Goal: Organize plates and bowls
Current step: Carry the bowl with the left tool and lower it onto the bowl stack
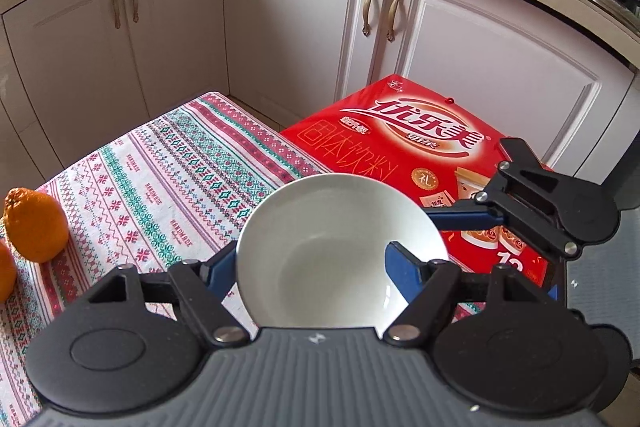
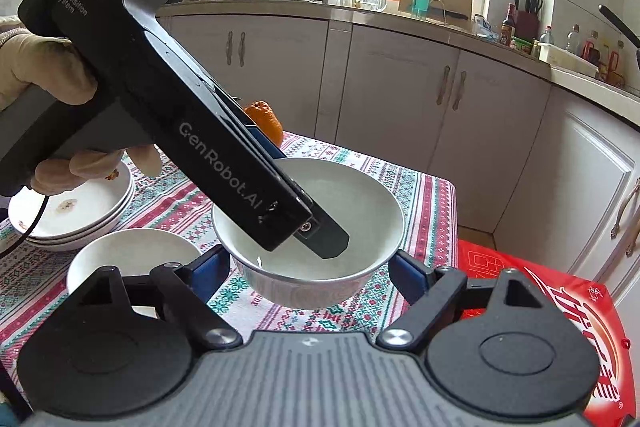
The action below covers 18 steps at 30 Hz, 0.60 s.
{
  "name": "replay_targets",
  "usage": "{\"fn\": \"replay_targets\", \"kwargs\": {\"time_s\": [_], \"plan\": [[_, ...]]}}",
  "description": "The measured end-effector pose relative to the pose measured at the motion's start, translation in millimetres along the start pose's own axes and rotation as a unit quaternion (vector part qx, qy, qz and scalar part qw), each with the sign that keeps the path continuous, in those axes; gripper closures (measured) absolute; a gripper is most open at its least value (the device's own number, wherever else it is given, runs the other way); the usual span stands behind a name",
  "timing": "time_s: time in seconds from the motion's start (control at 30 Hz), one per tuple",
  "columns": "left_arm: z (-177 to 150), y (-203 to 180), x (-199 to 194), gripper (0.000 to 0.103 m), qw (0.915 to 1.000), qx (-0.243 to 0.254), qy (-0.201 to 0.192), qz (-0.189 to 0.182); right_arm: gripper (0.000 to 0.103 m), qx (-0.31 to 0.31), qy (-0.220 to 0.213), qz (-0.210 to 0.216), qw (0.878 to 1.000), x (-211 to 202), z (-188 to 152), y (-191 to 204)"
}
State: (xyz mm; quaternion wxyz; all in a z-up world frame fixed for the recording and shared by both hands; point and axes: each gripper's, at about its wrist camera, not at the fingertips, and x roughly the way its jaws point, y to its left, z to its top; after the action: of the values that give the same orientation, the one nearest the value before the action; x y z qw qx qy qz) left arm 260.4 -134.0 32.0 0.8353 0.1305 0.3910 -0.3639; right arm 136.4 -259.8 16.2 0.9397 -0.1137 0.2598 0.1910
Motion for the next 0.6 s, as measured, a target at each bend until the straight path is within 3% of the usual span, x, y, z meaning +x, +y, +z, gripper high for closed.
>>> {"fn": "replay_targets", "kwargs": {"time_s": [0.6], "plan": [[-64,11,-66,0.027,0.9978,-0.05,-0.011,0.042,0.014,-0.026,-0.01,0.07,0.997,-22,5,66]]}}
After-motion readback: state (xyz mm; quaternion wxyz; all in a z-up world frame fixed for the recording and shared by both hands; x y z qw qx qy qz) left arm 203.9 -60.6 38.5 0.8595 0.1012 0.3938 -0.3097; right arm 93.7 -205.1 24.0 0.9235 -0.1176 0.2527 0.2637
